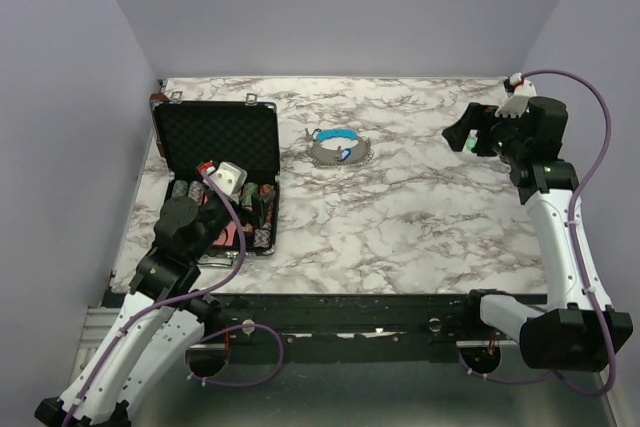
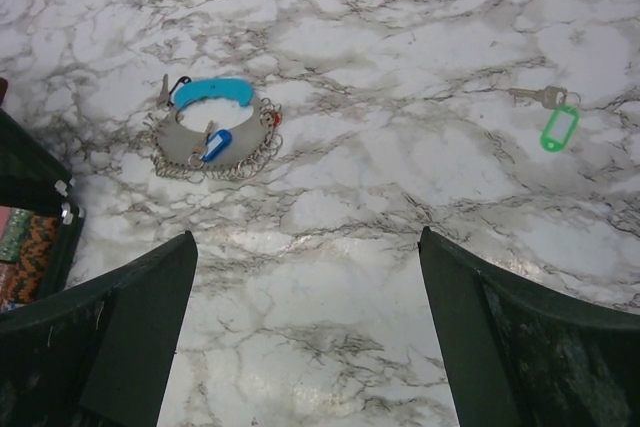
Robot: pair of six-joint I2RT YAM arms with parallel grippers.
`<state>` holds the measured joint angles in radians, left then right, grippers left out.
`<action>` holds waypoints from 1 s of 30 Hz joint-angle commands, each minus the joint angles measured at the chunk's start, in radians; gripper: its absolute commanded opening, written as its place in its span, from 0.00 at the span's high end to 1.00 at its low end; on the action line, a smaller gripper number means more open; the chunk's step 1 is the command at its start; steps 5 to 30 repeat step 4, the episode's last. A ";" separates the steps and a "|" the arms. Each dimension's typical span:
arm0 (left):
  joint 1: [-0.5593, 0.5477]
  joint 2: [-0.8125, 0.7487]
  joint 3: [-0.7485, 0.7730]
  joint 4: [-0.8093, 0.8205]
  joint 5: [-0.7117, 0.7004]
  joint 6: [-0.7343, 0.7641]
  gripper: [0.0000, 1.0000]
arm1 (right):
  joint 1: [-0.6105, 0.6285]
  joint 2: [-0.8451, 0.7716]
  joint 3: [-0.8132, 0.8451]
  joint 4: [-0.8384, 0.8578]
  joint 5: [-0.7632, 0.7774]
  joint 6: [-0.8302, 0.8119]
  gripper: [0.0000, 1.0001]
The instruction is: Put the keys on the keyring
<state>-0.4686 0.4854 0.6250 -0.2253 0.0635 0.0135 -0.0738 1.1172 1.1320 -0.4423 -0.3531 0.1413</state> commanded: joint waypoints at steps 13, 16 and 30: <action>0.001 0.005 -0.001 -0.009 -0.024 0.016 0.01 | -0.018 -0.019 -0.005 0.014 -0.027 -0.039 0.00; 0.001 0.005 -0.001 -0.009 -0.024 0.016 0.01 | -0.018 -0.019 -0.005 0.014 -0.027 -0.039 0.00; 0.001 0.005 -0.001 -0.009 -0.024 0.016 0.01 | -0.018 -0.019 -0.005 0.014 -0.027 -0.039 0.00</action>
